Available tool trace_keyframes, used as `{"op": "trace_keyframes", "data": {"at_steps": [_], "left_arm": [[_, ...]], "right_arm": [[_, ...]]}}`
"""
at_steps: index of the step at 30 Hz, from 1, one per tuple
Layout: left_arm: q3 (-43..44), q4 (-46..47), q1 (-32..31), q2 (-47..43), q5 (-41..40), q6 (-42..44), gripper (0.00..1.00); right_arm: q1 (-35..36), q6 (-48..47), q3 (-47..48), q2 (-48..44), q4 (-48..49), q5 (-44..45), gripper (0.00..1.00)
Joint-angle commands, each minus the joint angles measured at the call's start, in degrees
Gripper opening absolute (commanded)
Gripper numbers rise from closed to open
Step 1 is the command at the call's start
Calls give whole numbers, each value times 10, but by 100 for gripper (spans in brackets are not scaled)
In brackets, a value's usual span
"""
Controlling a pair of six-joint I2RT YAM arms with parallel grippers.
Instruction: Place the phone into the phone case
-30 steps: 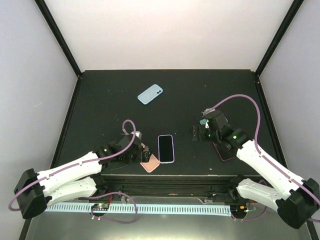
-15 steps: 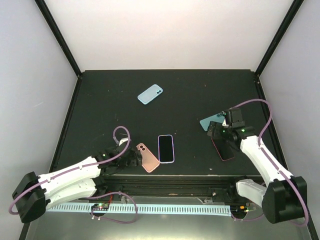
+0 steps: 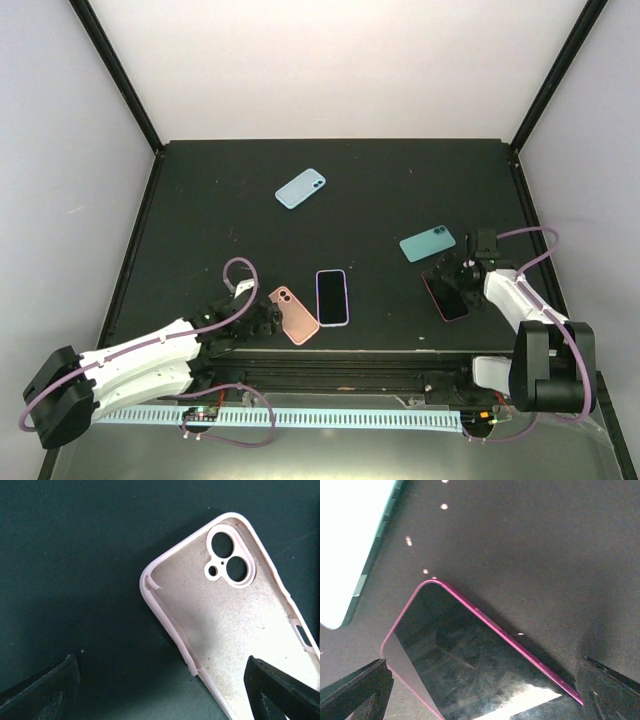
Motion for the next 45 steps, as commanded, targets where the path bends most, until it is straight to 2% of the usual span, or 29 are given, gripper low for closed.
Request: {"op": "trace_keyframes", "data": {"at_steps": [1,6,14,20,30,34,40,45], "left_arm": [[-13,35,9,-6,-2,-4,92],[-15,46,16,2,-7,3,92],[-15,58,30,7,-12,16,92],[-4,74,42,7,-9,38,92],[14,110,68,24,18,65,86],[17,116,70,36,25,66,84],[16,115,70,37,34,66,84],[15,109,71,29,35,63,84]], "right_arm": [[-9,32,-18,-4,41,26,100],[-10,30,-11,-2,40,81,100],[-11,17,-11,34,46,41,100],[-9,10,-21,51,52,-24,99],[-8,21,-64,38,81,-102,96],[-7,-26,-68,47,134,-174,96],[-5,-75,-42,100,167,-233,96],[43,-95,-19,134,181,-257,96]]}}
